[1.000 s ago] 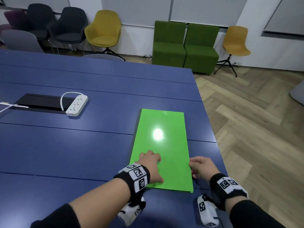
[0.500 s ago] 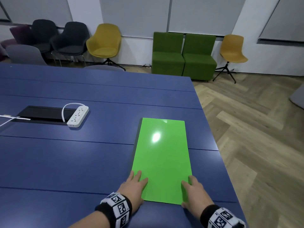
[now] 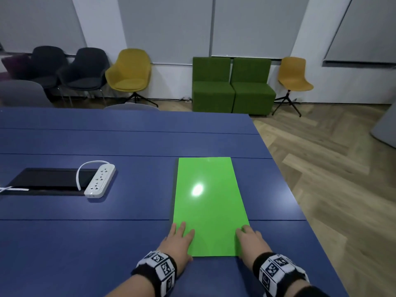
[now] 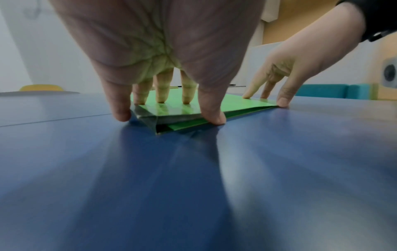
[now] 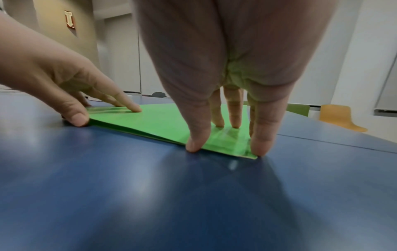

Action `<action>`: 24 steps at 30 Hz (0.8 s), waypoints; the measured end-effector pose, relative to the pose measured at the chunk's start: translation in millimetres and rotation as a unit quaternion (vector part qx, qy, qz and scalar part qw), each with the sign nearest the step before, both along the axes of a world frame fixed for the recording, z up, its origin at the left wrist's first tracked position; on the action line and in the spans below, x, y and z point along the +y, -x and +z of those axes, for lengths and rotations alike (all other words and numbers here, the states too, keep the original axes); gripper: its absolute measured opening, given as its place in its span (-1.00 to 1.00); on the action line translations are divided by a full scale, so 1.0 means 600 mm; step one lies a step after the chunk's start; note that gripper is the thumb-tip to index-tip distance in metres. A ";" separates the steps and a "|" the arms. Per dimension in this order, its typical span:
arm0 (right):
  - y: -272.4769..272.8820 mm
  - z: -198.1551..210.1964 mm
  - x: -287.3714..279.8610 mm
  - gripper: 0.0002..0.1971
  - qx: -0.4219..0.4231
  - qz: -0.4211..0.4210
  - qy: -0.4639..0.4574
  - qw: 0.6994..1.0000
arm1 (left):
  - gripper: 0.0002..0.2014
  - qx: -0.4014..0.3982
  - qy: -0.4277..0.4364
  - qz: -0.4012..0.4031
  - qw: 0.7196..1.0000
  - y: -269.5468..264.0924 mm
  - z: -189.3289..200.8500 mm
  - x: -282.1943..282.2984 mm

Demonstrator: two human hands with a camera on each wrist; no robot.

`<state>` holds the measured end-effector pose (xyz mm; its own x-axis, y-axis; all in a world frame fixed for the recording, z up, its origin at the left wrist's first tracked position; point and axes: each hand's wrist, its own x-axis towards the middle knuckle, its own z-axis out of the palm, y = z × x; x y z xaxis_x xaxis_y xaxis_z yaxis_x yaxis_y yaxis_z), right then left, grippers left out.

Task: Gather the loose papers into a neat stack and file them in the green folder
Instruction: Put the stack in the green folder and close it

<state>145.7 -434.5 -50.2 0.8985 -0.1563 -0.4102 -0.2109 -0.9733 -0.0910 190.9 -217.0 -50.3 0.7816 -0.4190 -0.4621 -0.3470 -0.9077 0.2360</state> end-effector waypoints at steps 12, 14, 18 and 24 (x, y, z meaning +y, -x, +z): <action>-0.135 -0.013 -0.005 -0.65 -0.028 -0.036 0.016 0.999 | -0.46 -0.049 0.097 0.090 0.990 -0.128 -0.005 0.048; -0.146 -0.013 -0.009 -0.63 -0.031 -0.046 0.012 0.998 | -0.47 -0.047 0.089 0.086 0.991 -0.137 -0.006 0.044; -0.163 -0.013 -0.018 -0.55 -0.034 -0.058 0.013 0.998 | -0.50 -0.048 0.068 0.084 0.993 -0.147 -0.008 0.034; -0.177 -0.012 -0.025 -0.55 -0.029 -0.054 0.028 0.998 | -0.51 -0.058 0.063 0.091 0.992 -0.157 -0.005 0.026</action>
